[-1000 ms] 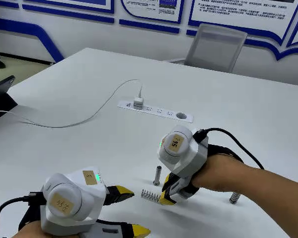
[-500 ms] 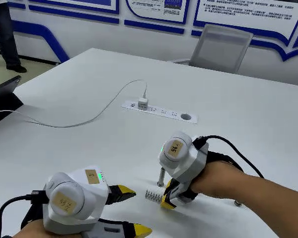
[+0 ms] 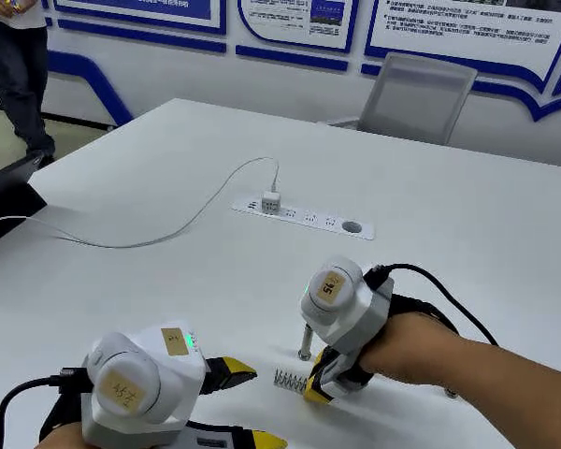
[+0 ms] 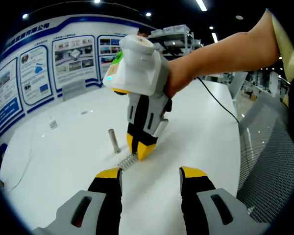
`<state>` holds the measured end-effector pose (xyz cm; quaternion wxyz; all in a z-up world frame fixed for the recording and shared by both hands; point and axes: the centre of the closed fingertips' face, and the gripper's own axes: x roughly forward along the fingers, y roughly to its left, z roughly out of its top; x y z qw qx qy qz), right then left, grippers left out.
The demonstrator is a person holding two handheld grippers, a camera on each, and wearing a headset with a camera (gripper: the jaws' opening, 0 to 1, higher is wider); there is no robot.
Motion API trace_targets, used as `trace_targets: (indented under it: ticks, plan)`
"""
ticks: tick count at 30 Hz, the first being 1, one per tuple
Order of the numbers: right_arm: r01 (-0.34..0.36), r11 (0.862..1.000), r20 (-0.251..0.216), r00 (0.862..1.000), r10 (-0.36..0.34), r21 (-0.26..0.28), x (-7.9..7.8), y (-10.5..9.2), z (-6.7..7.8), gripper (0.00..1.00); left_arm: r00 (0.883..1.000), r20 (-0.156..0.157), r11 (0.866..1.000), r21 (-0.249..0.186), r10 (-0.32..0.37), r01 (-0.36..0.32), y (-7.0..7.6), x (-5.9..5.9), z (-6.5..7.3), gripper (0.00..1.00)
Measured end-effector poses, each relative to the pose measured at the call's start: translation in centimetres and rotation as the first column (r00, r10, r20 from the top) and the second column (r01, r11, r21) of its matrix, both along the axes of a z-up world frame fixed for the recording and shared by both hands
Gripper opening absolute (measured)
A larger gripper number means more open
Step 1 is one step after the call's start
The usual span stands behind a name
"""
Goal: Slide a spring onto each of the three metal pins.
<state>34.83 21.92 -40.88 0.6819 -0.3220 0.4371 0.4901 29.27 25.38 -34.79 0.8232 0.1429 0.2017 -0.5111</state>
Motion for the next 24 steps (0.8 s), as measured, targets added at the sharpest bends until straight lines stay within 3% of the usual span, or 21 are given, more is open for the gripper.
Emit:
trace_targets:
  ticks: [7,24]
  plan:
    - [0.003,1.000,-0.018,1.000,-0.003,0.016,-0.7,-0.1,0.2,0.12,1.000,-0.001,1.000,0.003,-0.003,0.003,-0.1,0.0,-0.1,0.48]
    - [-0.063,0.997,0.015,0.998,0.062,0.042,-3.6,-1.1,3.2,0.11,0.999,0.001,0.999,0.005,-0.034,0.034,-1.1,-0.3,-0.1,0.45]
